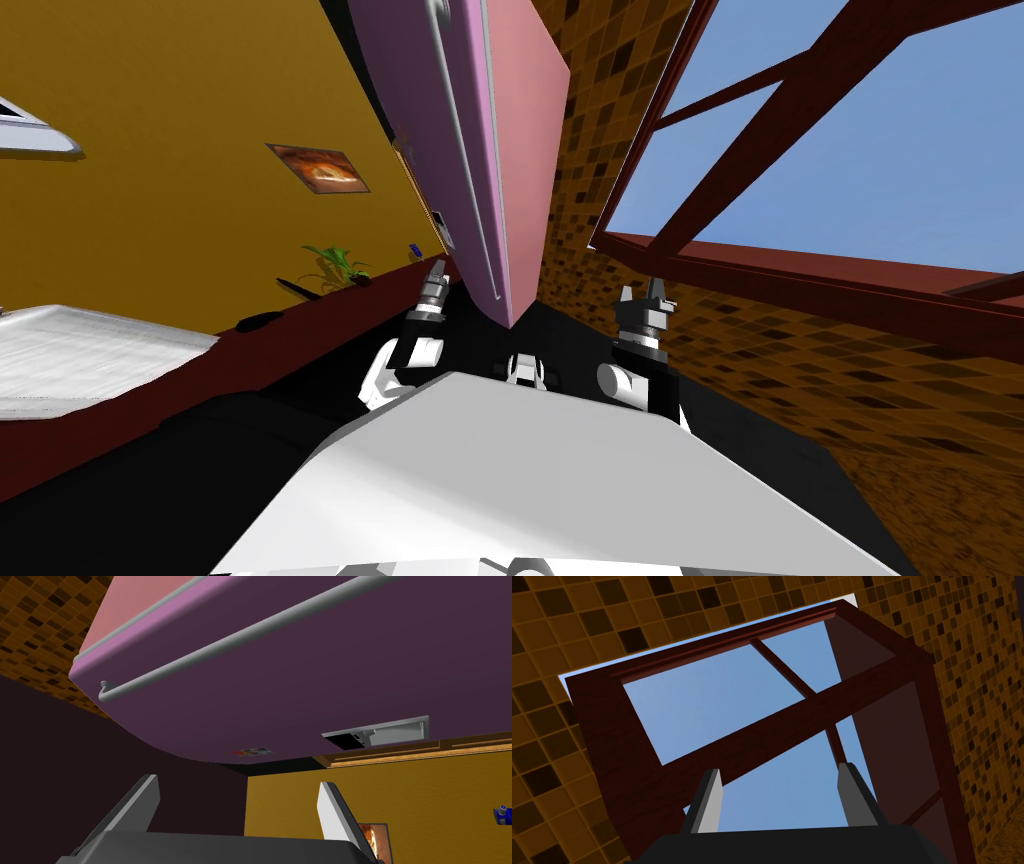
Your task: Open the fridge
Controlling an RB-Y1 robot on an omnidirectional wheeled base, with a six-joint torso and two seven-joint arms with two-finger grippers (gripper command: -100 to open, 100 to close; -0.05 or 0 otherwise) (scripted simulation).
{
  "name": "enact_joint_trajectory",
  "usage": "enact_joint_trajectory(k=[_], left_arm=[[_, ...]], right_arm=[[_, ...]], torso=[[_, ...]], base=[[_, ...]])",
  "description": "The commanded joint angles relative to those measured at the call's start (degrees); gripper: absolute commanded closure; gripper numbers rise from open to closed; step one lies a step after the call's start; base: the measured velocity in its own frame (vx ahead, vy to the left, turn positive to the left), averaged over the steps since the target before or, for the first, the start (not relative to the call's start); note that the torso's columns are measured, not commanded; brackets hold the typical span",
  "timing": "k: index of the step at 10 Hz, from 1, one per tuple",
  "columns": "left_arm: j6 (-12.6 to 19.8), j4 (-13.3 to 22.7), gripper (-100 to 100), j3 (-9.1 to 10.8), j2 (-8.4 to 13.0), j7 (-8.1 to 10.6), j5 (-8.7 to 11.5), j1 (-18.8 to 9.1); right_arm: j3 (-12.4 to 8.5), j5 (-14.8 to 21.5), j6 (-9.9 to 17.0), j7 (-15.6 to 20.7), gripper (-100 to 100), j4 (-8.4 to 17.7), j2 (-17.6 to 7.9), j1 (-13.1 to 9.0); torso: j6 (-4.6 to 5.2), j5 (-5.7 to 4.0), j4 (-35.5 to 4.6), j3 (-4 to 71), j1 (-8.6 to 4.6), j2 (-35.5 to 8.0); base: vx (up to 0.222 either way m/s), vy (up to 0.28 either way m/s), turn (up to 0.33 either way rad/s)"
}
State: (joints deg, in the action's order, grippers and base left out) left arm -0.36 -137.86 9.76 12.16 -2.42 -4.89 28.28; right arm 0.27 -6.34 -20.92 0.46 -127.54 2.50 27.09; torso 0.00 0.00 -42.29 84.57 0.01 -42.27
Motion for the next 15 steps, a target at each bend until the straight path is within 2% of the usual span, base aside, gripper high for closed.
enact_joint_trajectory(k=[1,5,7,11,12,13,14,15], left_arm=[[4.10,0.13,-100,0.68,0.29,0.09,-0.03,-0.31],[9.06,0.27,-100,1.66,0.99,0.24,-0.03,-0.56],[12.97,0.48,-100,2.66,1.98,0.39,-0.04,-0.78],[18.59,0.66,-100,3.67,3.18,0.54,-0.06,-0.98],[19.11,0.66,-100,3.67,3.18,0.54,-0.06,-0.98],[21.36,0.68,-100,4.17,3.83,0.62,-0.06,-1.07],[21.59,0.68,-100,4.17,3.83,0.62,-0.06,-1.07],[23.71,0.63,-100,4.66,4.50,0.69,-0.07,-1.15]], right_arm=[[0.00,0.00,0.00,0.00,0,0.00,0.00,0.00],[0.00,0.00,0.00,0.00,0,0.00,0.00,0.00],[0.00,0.00,0.00,0.00,0,0.00,0.00,0.00],[0.00,0.00,0.00,0.00,0,0.00,0.00,0.00],[0.00,0.00,0.00,0.00,0,0.00,0.00,0.00],[0.00,0.00,0.00,0.00,0,0.00,0.00,0.00],[0.00,0.00,0.00,0.00,0,0.00,0.00,0.00],[0.00,0.00,0.00,0.00,0,0.00,0.00,0.00]], torso=[[-0.01,0.00,0.00,-0.02,0.01,-0.05],[0.00,0.00,0.00,0.00,-0.02,-0.01],[0.00,0.01,-0.01,-0.03,0.04,-0.04],[-0.01,0.00,-0.03,-0.07,0.02,-0.13],[0.00,0.01,-0.02,-0.04,0.01,-0.06],[-0.01,0.00,0.00,-0.02,-0.01,-0.04],[0.00,-0.01,0.01,0.03,-0.04,0.04],[-0.01,0.00,0.01,0.02,0.00,0.02]], base=[[0.058,-0.022,-0.045],[0.082,-0.033,-0.043],[0.098,-0.026,-0.061],[0.067,-0.021,-0.037],[0.057,-0.019,-0.027],[0.075,-0.026,-0.040],[0.069,-0.017,-0.023],[0.073,-0.018,-0.047]])
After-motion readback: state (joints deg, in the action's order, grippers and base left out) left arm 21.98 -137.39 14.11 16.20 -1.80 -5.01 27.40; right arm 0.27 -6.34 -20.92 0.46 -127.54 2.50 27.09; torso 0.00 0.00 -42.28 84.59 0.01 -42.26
